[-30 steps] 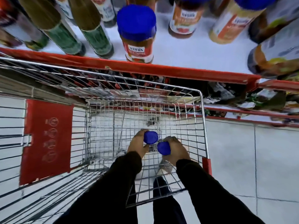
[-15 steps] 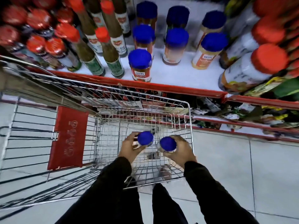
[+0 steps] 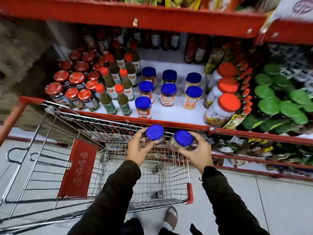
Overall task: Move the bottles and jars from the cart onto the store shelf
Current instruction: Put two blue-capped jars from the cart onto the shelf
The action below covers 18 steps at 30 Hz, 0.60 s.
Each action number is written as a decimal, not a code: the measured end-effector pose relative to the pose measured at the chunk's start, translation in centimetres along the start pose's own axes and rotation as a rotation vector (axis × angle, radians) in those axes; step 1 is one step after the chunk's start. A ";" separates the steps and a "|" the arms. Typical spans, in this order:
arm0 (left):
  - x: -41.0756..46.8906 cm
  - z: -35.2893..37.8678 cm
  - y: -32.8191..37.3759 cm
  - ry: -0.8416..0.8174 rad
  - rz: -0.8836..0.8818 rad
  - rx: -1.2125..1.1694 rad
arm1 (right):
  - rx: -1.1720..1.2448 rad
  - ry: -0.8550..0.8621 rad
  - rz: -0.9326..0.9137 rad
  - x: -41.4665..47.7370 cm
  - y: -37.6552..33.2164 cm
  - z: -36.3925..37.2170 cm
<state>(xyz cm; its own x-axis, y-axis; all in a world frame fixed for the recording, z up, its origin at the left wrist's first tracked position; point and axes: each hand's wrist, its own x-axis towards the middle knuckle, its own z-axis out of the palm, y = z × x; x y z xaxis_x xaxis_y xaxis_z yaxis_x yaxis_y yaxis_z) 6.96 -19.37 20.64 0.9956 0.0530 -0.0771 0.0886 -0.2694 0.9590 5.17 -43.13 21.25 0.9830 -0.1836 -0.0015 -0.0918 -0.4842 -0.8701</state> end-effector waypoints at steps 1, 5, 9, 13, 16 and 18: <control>0.7 0.4 1.2 0.018 0.023 -0.018 | 0.011 0.041 -0.025 0.8 -0.5 -0.6; 3.5 2.1 5.2 0.057 0.090 -0.105 | 0.056 0.159 -0.075 3.9 -2.6 -2.4; 6.2 3.9 7.1 0.077 0.111 -0.065 | 0.111 0.197 -0.057 6.7 -3.7 -3.3; 8.0 5.2 7.5 0.049 0.086 0.008 | 0.108 0.147 -0.036 9.0 -3.8 -3.2; 8.7 5.7 7.2 0.021 0.030 0.021 | 0.030 0.101 -0.031 10.0 -3.8 -3.1; 8.8 5.9 7.0 0.015 0.008 0.019 | 0.004 0.063 -0.011 10.4 -3.4 -3.0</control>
<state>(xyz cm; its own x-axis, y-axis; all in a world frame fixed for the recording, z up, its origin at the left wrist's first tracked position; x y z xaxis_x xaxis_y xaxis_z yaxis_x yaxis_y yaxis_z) 16.55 -26.44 25.06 0.9957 0.0656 -0.0653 0.0816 -0.2885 0.9540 15.20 -45.92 25.66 0.9719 -0.2319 0.0394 -0.0799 -0.4830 -0.8720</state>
